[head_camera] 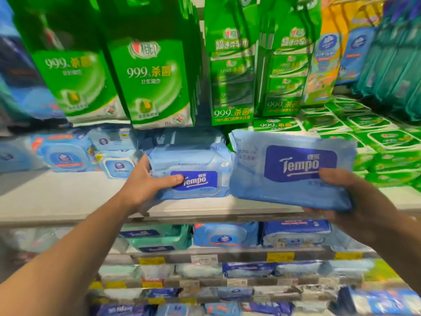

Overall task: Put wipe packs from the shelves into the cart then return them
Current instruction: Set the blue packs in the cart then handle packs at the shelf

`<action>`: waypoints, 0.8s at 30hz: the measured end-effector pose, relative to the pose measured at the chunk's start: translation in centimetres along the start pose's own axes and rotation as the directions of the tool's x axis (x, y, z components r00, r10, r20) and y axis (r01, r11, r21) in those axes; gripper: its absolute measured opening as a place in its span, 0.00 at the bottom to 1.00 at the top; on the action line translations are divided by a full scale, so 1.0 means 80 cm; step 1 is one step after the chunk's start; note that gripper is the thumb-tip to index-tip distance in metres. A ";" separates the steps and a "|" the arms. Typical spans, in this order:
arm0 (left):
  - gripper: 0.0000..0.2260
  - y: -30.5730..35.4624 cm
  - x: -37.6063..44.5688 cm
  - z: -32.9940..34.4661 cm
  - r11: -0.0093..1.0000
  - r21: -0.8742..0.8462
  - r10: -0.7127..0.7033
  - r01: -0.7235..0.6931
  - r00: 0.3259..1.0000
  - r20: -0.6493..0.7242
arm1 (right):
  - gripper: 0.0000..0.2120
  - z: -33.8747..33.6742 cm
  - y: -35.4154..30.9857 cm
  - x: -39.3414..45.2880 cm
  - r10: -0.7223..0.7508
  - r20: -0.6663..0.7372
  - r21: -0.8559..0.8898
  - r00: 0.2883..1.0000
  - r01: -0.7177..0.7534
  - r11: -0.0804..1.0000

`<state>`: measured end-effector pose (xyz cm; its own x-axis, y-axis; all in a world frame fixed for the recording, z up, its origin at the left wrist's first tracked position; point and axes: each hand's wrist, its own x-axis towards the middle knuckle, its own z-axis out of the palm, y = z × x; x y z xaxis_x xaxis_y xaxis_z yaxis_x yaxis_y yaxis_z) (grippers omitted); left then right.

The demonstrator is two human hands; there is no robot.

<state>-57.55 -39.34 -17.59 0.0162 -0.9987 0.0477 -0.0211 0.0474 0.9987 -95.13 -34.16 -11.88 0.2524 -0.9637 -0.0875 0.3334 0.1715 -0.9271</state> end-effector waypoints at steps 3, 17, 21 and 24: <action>0.34 -0.004 -0.001 -0.016 0.996 0.073 -0.058 0.058 0.998 0.007 | 0.11 0.025 0.004 0.003 0.003 0.041 -0.051 0.999 -0.001 0.999; 0.51 0.048 -0.088 -0.040 0.619 0.618 0.437 -0.485 0.866 0.243 | 0.11 0.159 0.039 0.045 0.167 0.092 -0.067 0.982 -0.161 0.985; 0.42 0.048 -0.079 -0.050 0.667 0.611 0.456 -0.427 0.882 0.118 | 0.38 0.183 0.044 0.059 0.163 0.087 -0.045 0.983 -0.160 0.986; 0.44 0.051 -0.070 -0.060 0.734 0.595 0.404 -0.328 0.915 0.005 | 0.35 0.191 0.035 0.057 0.070 0.139 0.002 0.988 -0.071 0.997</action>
<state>-52.91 -33.46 -13.65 0.0010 -0.8945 0.4471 -0.6157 0.3518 0.7051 -79.19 -34.93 -9.31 0.3992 -0.9113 -0.1005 0.3167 0.2400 -0.9177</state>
